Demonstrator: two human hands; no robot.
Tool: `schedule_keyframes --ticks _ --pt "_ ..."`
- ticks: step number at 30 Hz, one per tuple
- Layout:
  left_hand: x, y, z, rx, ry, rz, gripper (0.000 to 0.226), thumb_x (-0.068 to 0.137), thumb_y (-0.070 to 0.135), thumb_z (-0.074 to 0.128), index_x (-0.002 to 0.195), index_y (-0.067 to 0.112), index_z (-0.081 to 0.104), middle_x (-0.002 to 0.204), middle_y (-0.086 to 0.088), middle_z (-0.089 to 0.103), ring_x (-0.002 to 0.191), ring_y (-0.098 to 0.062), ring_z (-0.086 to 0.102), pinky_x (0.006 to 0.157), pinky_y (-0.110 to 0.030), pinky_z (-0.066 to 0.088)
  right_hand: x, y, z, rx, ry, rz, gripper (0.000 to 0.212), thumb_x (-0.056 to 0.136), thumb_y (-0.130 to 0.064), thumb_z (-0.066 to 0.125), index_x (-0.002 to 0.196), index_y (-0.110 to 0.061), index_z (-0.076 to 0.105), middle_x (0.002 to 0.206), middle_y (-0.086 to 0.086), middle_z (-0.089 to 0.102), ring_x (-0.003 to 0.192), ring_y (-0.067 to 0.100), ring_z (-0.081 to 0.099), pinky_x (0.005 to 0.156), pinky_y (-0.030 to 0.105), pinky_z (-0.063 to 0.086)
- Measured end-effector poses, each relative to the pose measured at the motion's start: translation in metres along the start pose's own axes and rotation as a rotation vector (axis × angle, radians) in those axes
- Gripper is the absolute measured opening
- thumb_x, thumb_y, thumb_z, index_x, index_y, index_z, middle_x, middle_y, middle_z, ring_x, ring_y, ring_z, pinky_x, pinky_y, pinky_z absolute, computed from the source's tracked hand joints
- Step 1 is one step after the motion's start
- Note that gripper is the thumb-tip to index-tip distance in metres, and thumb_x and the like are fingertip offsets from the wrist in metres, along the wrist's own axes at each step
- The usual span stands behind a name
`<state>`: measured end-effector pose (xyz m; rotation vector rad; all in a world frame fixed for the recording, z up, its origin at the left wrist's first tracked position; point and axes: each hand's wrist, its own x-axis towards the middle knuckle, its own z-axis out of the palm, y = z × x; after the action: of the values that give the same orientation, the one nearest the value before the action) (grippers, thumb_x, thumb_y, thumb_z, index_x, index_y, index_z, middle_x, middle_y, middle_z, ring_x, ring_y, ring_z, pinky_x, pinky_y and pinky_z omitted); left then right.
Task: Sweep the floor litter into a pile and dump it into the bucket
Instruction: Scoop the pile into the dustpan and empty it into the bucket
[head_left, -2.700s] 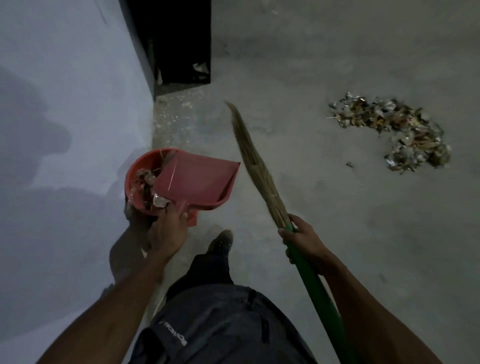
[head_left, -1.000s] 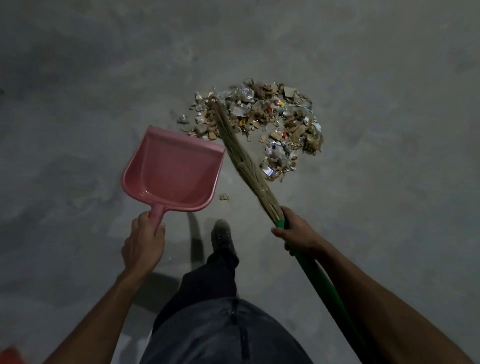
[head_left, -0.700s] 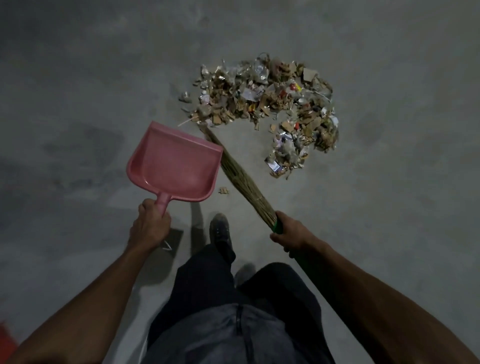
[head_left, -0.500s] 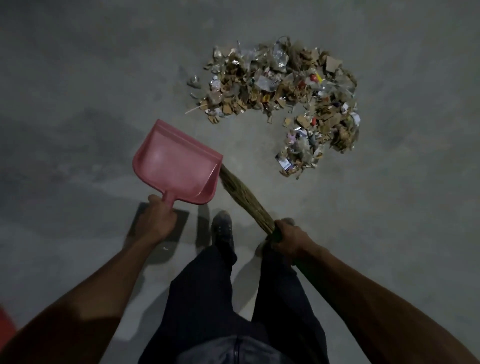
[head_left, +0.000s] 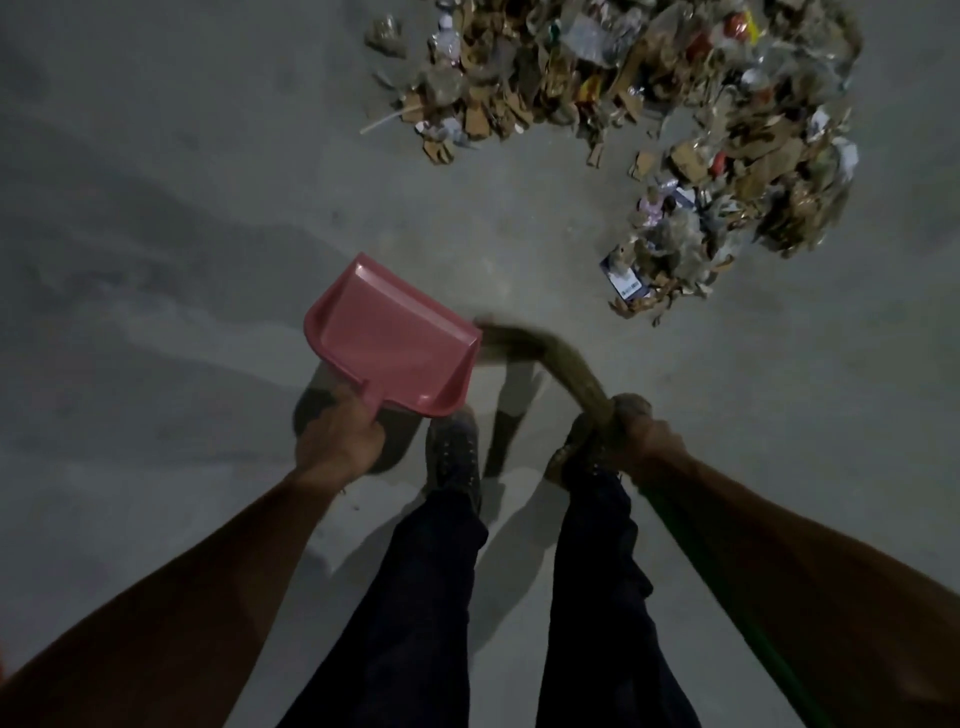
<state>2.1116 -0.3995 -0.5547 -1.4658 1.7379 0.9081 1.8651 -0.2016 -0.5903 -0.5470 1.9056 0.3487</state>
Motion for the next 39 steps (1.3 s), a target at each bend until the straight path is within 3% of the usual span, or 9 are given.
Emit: schedule_keyframes --ticks 4,8,12,16,21,25,31,36,39 --pt "0.022 0.015 0.016 -0.021 0.011 0.016 0.034 0.097 0.012 0.046 0.129 0.01 0.037 0.107 -0.012 0.058 0.092 -0.034 0.061 0.083 -0.045 0.052 0.032 0.015 -0.041 0.145 0.164 0.049 0.029 0.092 -0.013 0.057 0.12 -0.017 0.054 0.097 0.01 0.061 0.078 0.027 0.064 0.07 0.04 0.06" --pt "0.034 0.04 0.017 0.0 0.004 0.065 0.037 0.095 0.015 0.047 0.131 0.014 0.04 0.115 -0.012 0.054 0.097 -0.035 0.06 0.081 -0.04 0.05 0.04 0.023 -0.073 0.233 0.269 0.002 0.041 0.091 -0.014 0.062 0.129 -0.018 0.049 0.107 0.013 0.06 0.081 0.031 0.064 0.07 0.042 0.059" --pt "0.036 0.075 0.009 0.025 0.011 0.139 0.041 0.095 0.01 0.049 0.135 0.006 0.039 0.124 -0.021 0.053 0.11 -0.039 0.055 0.086 -0.04 0.043 0.021 0.041 -0.097 0.725 0.269 0.038 0.052 0.092 -0.016 0.065 0.14 -0.025 0.047 0.096 0.013 0.06 0.062 0.025 0.062 0.045 0.029 0.052" --pt "0.039 0.112 0.0 0.037 0.028 0.233 0.04 0.094 0.01 0.052 0.131 0.004 0.041 0.119 -0.022 0.053 0.106 -0.04 0.057 0.084 -0.042 0.046 -0.005 0.077 -0.118 1.121 0.23 0.069 0.043 0.092 -0.014 0.065 0.132 -0.019 0.053 0.093 0.021 0.059 0.062 0.026 0.058 0.05 0.033 0.051" --pt "0.047 0.15 0.002 0.015 0.042 0.317 0.019 0.092 0.016 0.051 0.1 0.027 0.038 0.1 -0.014 0.056 0.088 -0.041 0.064 0.078 -0.045 0.053 -0.014 0.128 -0.111 1.336 0.303 0.18 0.036 0.092 -0.012 0.064 0.126 -0.006 0.053 0.087 0.021 0.057 0.055 0.025 0.054 0.045 0.03 0.047" --pt "0.061 0.176 0.009 0.009 0.045 0.307 0.021 0.088 0.017 0.054 0.087 0.022 0.033 0.101 -0.02 0.06 0.085 -0.041 0.064 0.076 -0.044 0.053 0.003 0.153 -0.088 1.314 0.331 0.376 0.039 0.091 -0.011 0.065 0.127 -0.001 0.052 0.085 0.02 0.057 0.059 0.026 0.056 0.045 0.029 0.049" --pt "0.094 0.193 0.026 0.059 0.048 0.263 0.031 0.086 0.021 0.058 0.104 0.008 0.036 0.096 -0.021 0.062 0.081 -0.037 0.063 0.07 -0.038 0.049 0.07 0.122 -0.068 1.233 0.26 0.414 0.038 0.088 -0.001 0.063 0.122 0.008 0.049 0.091 0.026 0.056 0.056 0.029 0.057 0.038 0.028 0.049" --pt "0.114 0.189 0.033 0.158 0.08 0.274 0.041 0.091 0.029 0.054 0.119 0.003 0.038 0.106 -0.022 0.059 0.085 -0.038 0.061 0.071 -0.038 0.048 0.133 0.062 -0.085 0.966 0.282 0.216 0.042 0.079 -0.012 0.07 0.117 -0.005 0.054 0.107 0.02 0.065 0.095 0.037 0.069 0.081 0.049 0.059" --pt "0.114 0.183 0.032 0.191 0.092 0.284 0.038 0.094 0.026 0.052 0.12 0.001 0.038 0.112 -0.026 0.057 0.094 -0.042 0.062 0.073 -0.039 0.046 0.145 0.031 -0.103 0.808 0.352 0.125 0.042 0.078 -0.016 0.065 0.118 -0.007 0.052 0.115 0.021 0.063 0.103 0.039 0.066 0.089 0.048 0.056"
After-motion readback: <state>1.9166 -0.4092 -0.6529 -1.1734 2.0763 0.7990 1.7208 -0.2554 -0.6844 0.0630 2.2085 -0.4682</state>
